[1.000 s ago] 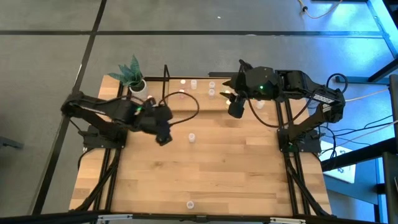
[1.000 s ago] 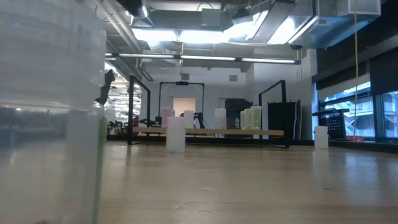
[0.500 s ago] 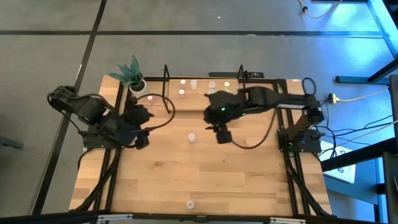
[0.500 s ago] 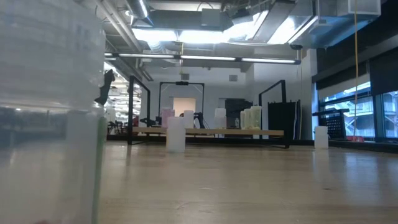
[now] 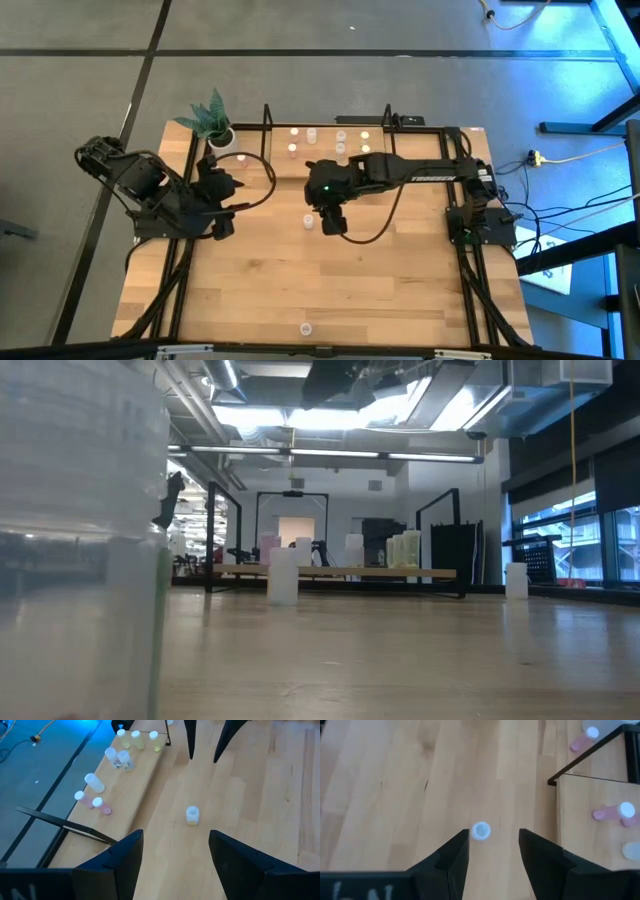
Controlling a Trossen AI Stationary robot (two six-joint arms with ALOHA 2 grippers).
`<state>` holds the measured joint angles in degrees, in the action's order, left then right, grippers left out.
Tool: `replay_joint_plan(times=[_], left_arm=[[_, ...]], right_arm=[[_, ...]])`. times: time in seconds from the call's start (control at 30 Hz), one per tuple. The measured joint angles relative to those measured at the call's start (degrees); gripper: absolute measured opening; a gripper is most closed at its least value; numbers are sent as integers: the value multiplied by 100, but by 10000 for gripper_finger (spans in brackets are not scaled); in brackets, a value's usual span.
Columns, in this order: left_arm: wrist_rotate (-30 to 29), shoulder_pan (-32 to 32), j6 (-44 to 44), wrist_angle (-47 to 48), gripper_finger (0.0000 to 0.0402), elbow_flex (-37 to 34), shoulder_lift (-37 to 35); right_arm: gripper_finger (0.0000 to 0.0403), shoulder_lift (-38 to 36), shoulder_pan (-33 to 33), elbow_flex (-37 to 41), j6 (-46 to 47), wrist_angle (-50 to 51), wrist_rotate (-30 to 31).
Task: Pick and place medicine bottles onto shelf by color
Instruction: Put the bottom white pill bottle on the shelf aligned with the other white pill bottle
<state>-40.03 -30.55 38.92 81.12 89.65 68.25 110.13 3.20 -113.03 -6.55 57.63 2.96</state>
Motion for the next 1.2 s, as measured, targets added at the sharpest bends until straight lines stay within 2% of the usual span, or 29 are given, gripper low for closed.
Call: replay_joint_plan(times=[0.23,0.33,0.47,0.7,0.83,1.2], left_arm=[[0,2,38,1,220,0,0],[2,2,128,9,220,0,2],[2,4,146,26,220,0,2],[4,4,146,28,220,0,2],[7,4,146,28,220,0,2],[7,4,146,28,220,0,2]], right_arm=[[188,158,-5,2,-402,-299,191],[192,183,-20,4,-998,-227,112],[191,183,-20,4,-1204,-271,-138],[144,183,-20,4,-1281,-265,-142],[137,193,-20,4,-1178,-269,-114],[190,445,-4,4,-1402,-258,-109]])
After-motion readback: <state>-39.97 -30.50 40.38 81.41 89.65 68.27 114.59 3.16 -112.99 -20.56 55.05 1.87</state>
